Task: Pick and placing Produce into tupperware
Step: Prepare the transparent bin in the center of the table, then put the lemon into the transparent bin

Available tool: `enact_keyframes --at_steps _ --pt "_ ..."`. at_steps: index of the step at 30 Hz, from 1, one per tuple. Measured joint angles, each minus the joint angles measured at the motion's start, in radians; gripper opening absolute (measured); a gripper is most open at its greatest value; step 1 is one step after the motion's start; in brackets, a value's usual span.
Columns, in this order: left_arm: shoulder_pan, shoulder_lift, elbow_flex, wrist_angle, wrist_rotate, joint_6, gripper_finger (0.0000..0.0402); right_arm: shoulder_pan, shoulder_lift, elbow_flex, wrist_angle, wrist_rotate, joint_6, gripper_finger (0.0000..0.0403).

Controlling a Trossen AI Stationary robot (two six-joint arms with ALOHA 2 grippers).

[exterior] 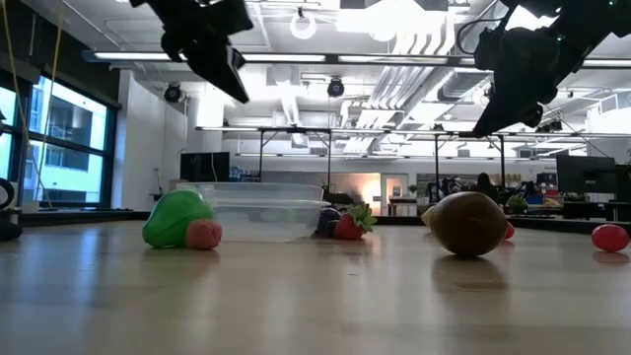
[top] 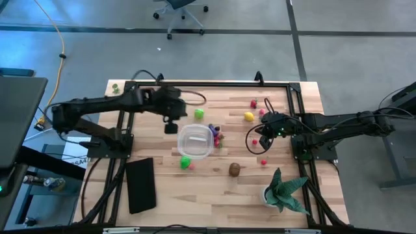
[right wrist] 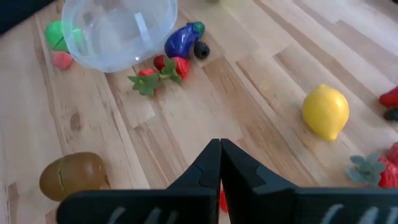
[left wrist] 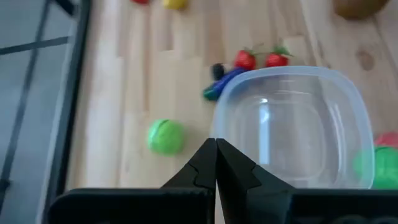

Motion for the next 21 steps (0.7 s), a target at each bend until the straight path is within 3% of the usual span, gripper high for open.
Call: enact_keyframes --at_steps 10,15,21 --pt "0.078 -0.161 -0.228 0.092 0.057 0.020 0.0001 -0.008 0.000 0.002 0.071 0.019 -0.043 0.0000" --pt "0.128 -0.216 -0.334 0.214 0.158 0.023 0.0001 -0.071 0.000 0.002 0.089 0.009 -0.014 0.0000" --pt "0.148 -0.219 -0.360 0.241 0.159 0.060 0.0001 -0.185 0.000 0.002 0.099 -0.013 -0.086 0.0001"
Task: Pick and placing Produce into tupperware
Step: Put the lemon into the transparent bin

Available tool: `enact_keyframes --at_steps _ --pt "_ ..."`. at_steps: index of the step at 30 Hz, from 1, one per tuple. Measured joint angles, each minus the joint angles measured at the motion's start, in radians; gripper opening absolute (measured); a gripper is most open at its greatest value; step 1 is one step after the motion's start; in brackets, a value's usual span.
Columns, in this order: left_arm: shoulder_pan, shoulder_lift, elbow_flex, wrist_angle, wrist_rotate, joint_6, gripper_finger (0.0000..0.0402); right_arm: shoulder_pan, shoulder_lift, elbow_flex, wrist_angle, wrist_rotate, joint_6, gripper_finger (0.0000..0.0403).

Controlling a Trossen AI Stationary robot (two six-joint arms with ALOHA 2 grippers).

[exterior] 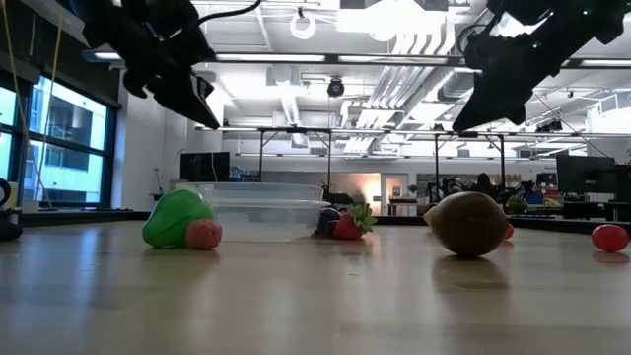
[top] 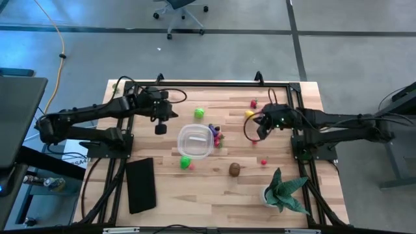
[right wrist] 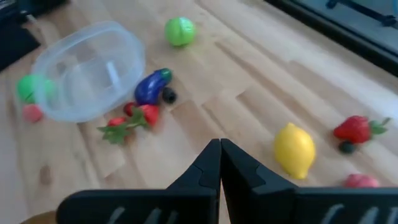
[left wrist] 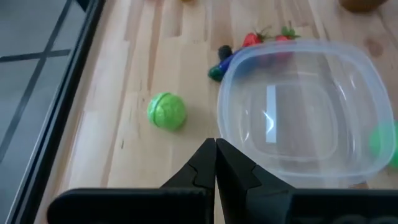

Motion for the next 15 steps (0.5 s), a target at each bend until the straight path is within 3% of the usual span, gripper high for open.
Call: enact_keyframes --at_steps 6,10,15 --pt "-0.002 -0.002 0.000 0.006 0.090 0.052 0.0001 -0.130 0.000 0.000 0.002 -0.082 -0.076 0.0042" --pt "-0.002 -0.020 0.000 0.034 0.090 0.087 0.0001 -0.202 0.001 0.008 0.015 -0.085 -0.149 0.0091" --pt "-0.002 -0.043 0.000 0.079 0.108 0.123 0.0001 -0.264 0.041 0.102 -0.096 -0.106 -0.216 0.0132"
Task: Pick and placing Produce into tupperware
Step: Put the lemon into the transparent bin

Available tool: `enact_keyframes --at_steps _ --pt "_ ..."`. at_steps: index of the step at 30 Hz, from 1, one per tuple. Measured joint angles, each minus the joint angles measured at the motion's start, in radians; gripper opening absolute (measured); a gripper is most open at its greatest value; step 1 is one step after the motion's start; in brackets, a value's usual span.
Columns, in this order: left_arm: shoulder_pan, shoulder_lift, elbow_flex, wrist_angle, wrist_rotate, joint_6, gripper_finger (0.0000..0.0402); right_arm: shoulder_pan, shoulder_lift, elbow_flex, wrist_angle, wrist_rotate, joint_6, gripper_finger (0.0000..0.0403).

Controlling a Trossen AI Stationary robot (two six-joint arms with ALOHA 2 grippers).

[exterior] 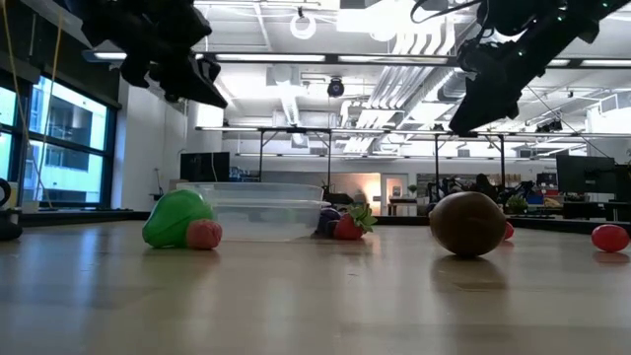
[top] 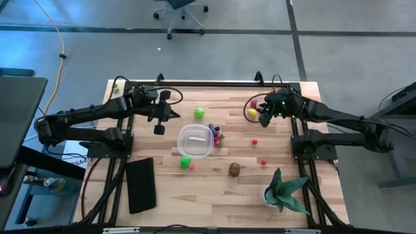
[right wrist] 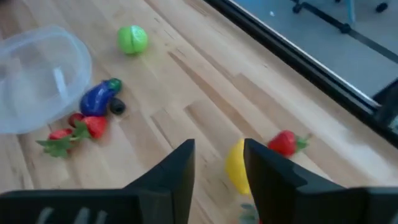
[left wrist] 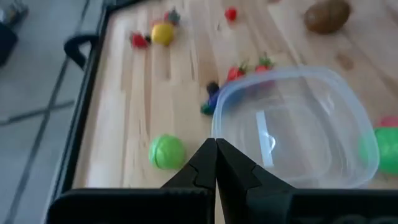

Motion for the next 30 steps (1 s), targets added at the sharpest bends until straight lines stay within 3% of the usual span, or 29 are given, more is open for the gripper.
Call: enact_keyframes --at_steps 12,20,25,30 --pt "-0.001 -0.003 0.000 0.035 0.000 0.072 0.0001 -0.060 0.260 0.272 -0.349 -0.048 -0.064 0.0142" --pt "-0.001 -0.003 0.000 0.034 -0.100 0.093 0.0001 -0.097 0.420 0.292 -0.313 -0.072 -0.108 0.0142" --pt "-0.001 -0.002 0.000 0.032 -0.102 0.094 0.0002 -0.098 0.535 0.292 -0.276 -0.060 -0.161 0.0142" --pt "-0.001 -0.002 0.000 -0.058 -0.101 0.072 0.0035 -0.108 0.641 0.292 -0.228 -0.114 -0.188 0.0142"
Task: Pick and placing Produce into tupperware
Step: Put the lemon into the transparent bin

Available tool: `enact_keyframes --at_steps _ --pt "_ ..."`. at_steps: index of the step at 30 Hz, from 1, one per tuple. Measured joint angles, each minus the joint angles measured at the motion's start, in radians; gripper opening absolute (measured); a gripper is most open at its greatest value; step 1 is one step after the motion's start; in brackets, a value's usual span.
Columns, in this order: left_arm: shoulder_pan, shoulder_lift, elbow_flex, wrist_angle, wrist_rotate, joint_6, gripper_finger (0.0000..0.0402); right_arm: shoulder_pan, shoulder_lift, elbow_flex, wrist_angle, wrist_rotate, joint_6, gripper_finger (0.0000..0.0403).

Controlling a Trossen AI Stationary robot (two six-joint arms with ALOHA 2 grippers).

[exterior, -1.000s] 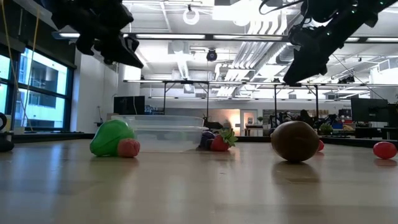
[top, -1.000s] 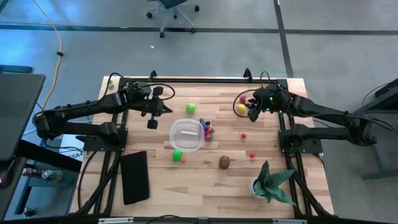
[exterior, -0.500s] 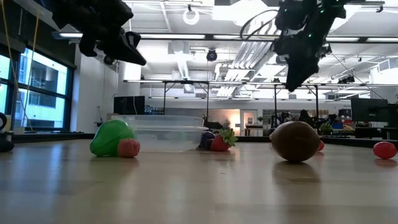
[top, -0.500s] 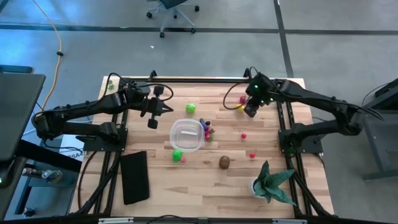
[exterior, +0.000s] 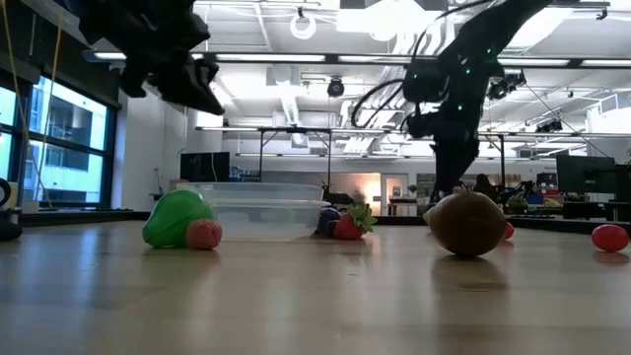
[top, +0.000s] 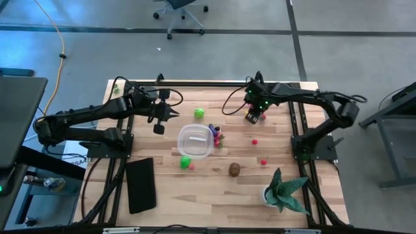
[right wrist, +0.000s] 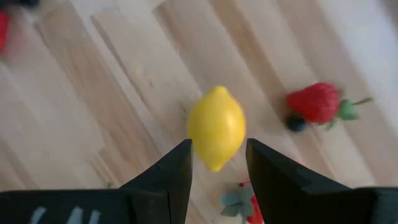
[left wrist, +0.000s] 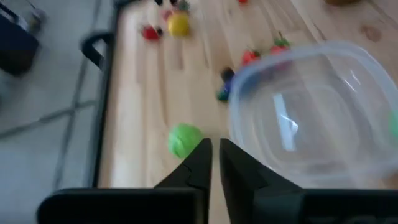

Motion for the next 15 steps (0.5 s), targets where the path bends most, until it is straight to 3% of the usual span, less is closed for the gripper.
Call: enact_keyframes --at_steps 7,15 --pt "0.000 -0.003 0.000 -0.131 0.007 -0.037 0.0108 0.000 0.073 0.000 0.021 0.021 -0.001 0.0142" --pt "0.000 -0.025 0.000 -0.188 -0.004 -0.034 0.0144 0.000 0.078 0.000 0.078 0.001 0.006 0.0143"
